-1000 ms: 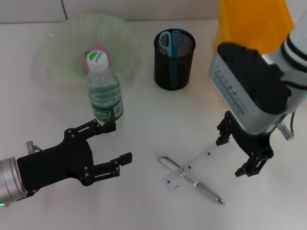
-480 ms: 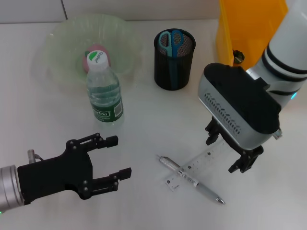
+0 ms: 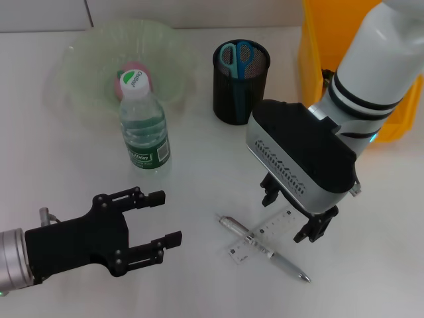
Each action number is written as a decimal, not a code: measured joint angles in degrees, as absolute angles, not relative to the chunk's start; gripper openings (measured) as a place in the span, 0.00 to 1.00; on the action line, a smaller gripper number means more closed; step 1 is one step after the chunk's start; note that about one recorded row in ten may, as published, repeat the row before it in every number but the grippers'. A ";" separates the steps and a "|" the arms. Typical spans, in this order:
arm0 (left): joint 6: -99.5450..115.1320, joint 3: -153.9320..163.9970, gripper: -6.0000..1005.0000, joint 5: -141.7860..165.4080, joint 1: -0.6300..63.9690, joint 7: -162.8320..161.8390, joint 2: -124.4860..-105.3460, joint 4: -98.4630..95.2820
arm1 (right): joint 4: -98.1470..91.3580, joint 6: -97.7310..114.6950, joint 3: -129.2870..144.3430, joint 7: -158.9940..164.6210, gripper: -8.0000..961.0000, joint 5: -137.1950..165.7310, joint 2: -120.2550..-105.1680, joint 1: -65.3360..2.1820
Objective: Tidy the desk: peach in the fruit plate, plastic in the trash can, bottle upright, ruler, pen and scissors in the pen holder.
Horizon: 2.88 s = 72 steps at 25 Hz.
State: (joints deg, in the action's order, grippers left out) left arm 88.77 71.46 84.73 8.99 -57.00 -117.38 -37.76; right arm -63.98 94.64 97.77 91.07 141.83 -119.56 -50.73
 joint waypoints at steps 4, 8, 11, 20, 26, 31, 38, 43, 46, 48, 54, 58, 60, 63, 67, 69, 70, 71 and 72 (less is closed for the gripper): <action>88.89 71.45 0.70 84.73 9.40 -58.29 -117.34 -37.79 | -62.34 93.47 98.70 90.81 0.78 141.17 -119.59 -51.44; 88.93 71.68 0.70 84.86 10.07 -59.60 -117.28 -37.80 | -61.01 91.96 99.55 90.17 0.78 140.10 -119.62 -51.84; 88.93 71.68 0.76 84.86 10.07 -59.60 -117.28 -37.80 | -60.41 91.14 100.12 90.11 0.77 140.04 -119.62 -52.01; 88.58 71.46 0.80 85.79 10.82 -59.40 -117.74 -37.79 | -57.52 88.87 101.45 89.53 0.77 138.74 -119.73 -52.55; 88.52 71.45 0.80 86.13 11.33 -59.31 -117.87 -37.64 | -56.29 87.07 102.81 89.72 0.77 138.64 -119.80 -52.78; 88.50 71.45 0.80 86.14 11.38 -59.30 -117.95 -37.60 | -55.78 86.39 102.95 89.84 0.77 138.64 -119.86 -52.82; 88.61 71.45 0.80 86.14 11.43 -59.35 -118.03 -37.70 | -55.06 85.84 103.60 90.21 0.64 137.92 -119.88 -52.92; 88.55 71.45 0.80 86.13 11.50 -59.26 -118.04 -37.77 | -54.90 85.82 103.71 90.31 0.51 137.74 -119.89 -52.99; 88.55 71.45 0.80 86.13 11.51 -59.26 -118.04 -37.79 | -54.80 85.76 103.79 90.47 0.43 137.63 -119.88 -53.00; 88.55 71.45 0.80 86.13 11.52 -59.24 -118.04 -37.79 | -54.88 85.75 103.81 90.86 0.38 137.32 -119.89 -52.96; 88.72 71.45 0.80 86.13 11.52 -59.24 -118.04 -37.85 | -57.21 86.70 101.97 94.01 0.35 137.67 -119.56 -52.83; 88.96 71.38 0.80 86.05 11.48 -59.28 -118.04 -38.14 | -60.53 90.81 92.88 94.82 0.33 140.21 -119.37 -52.19; 89.02 71.17 0.80 85.97 11.29 -59.29 -118.04 -38.60 | -62.41 92.98 88.06 95.02 0.27 141.25 -119.32 -51.73; 89.28 70.31 0.80 85.98 11.21 -59.28 -118.03 -38.86 | -63.95 94.23 84.09 95.30 0.19 142.51 -119.28 -50.81; 89.47 69.97 0.80 86.04 11.61 -59.56 -118.03 -38.91 | -64.32 94.08 84.89 95.52 0.17 142.85 -119.39 -49.52; 89.47 69.97 0.80 86.05 11.80 -59.59 -118.03 -38.93 | -64.36 93.33 87.00 95.37 0.17 142.79 -119.54 -48.92; 89.47 69.96 0.80 86.06 11.81 -59.60 -118.03 -38.94 | -64.22 93.03 87.96 95.06 0.17 142.57 -119.58 -48.79; 89.46 69.96 0.80 86.06 11.85 -59.60 -118.04 -38.94 | -63.97 92.86 88.74 94.68 0.17 142.03 -119.60 -48.79; 89.45 69.96 0.80 86.08 11.85 -59.60 -118.03 -38.94 | -63.57 92.84 89.37 94.25 0.18 141.56 -119.61 -48.90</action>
